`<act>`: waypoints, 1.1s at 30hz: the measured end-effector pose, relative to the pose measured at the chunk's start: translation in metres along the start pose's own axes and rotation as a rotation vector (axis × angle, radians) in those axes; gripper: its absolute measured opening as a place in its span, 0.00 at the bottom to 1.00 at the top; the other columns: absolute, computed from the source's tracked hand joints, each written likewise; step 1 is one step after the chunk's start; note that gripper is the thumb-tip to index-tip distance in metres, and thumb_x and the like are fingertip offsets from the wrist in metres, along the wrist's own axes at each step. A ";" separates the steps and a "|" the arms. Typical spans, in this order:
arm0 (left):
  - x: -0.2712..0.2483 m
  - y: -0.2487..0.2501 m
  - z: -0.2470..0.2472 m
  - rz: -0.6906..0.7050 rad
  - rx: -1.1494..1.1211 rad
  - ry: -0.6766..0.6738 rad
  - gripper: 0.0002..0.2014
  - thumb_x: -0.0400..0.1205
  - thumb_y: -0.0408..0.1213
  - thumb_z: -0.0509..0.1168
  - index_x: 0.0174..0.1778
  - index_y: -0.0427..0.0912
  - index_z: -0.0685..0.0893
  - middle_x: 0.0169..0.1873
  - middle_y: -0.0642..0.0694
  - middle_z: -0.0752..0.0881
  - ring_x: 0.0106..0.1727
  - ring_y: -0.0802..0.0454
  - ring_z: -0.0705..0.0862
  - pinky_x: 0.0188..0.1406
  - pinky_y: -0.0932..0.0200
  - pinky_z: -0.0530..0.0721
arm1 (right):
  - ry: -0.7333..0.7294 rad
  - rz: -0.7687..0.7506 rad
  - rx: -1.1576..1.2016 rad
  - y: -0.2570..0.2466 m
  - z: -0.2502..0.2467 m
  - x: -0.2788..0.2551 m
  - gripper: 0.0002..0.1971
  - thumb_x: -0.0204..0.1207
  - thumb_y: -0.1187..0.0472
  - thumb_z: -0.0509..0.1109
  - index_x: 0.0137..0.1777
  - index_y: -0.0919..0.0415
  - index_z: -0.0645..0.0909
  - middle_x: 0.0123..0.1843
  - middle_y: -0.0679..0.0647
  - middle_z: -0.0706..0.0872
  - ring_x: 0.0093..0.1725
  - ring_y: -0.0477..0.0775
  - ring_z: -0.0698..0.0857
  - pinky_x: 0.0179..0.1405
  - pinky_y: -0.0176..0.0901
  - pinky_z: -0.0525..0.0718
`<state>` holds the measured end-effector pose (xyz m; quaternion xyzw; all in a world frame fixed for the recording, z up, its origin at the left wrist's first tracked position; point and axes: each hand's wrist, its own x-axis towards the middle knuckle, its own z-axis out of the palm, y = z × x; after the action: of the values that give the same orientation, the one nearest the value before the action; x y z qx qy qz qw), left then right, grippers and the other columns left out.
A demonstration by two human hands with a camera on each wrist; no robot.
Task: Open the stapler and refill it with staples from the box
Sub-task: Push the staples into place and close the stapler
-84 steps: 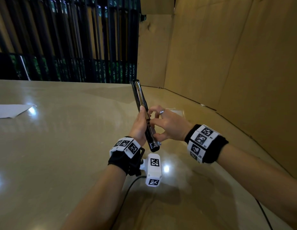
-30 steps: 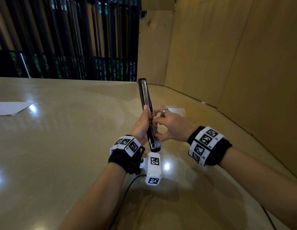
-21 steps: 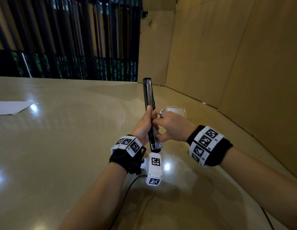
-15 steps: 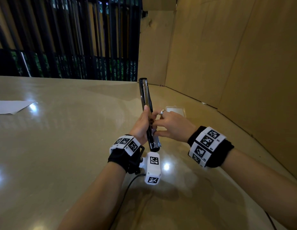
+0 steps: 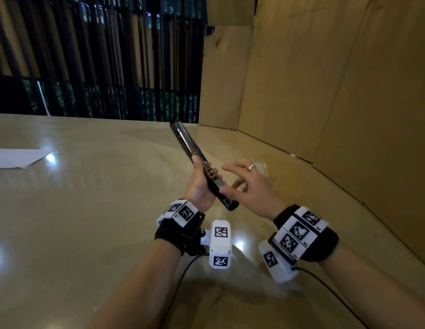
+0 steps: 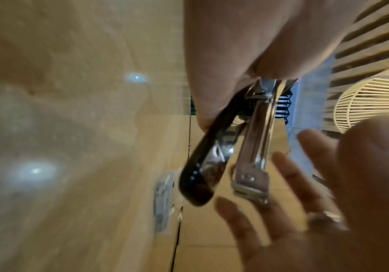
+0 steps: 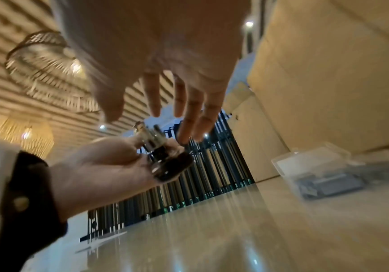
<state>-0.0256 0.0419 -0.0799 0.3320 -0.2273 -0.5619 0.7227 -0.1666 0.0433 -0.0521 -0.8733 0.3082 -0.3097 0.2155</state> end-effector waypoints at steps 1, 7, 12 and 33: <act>0.000 0.000 0.001 0.014 -0.047 0.013 0.24 0.82 0.62 0.45 0.39 0.45 0.70 0.29 0.48 0.70 0.30 0.52 0.71 0.38 0.56 0.74 | -0.054 0.054 -0.009 -0.001 0.001 0.000 0.30 0.71 0.54 0.74 0.73 0.53 0.72 0.62 0.52 0.72 0.50 0.48 0.78 0.42 0.26 0.74; 0.009 -0.005 -0.004 0.052 -0.057 0.033 0.25 0.84 0.60 0.44 0.62 0.43 0.70 0.32 0.44 0.73 0.33 0.48 0.77 0.33 0.51 0.82 | 0.017 0.099 -0.125 0.005 0.007 0.010 0.16 0.73 0.61 0.71 0.61 0.60 0.83 0.49 0.58 0.82 0.44 0.49 0.76 0.39 0.27 0.73; 0.019 -0.008 -0.018 0.012 0.002 0.058 0.42 0.77 0.66 0.53 0.80 0.41 0.56 0.53 0.37 0.76 0.51 0.39 0.81 0.37 0.47 0.89 | 0.041 0.194 0.085 0.009 0.011 0.011 0.15 0.74 0.63 0.70 0.61 0.62 0.83 0.53 0.63 0.86 0.29 0.50 0.81 0.23 0.25 0.80; 0.006 0.006 -0.008 0.013 -0.115 0.033 0.06 0.85 0.30 0.58 0.45 0.44 0.69 0.45 0.41 0.79 0.46 0.44 0.82 0.46 0.40 0.82 | 0.119 0.160 0.429 0.024 0.004 0.015 0.37 0.70 0.69 0.74 0.75 0.43 0.62 0.53 0.48 0.77 0.45 0.56 0.83 0.41 0.42 0.86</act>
<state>-0.0144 0.0392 -0.0817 0.2975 -0.1848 -0.5641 0.7478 -0.1647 0.0169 -0.0625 -0.7605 0.3157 -0.4010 0.4013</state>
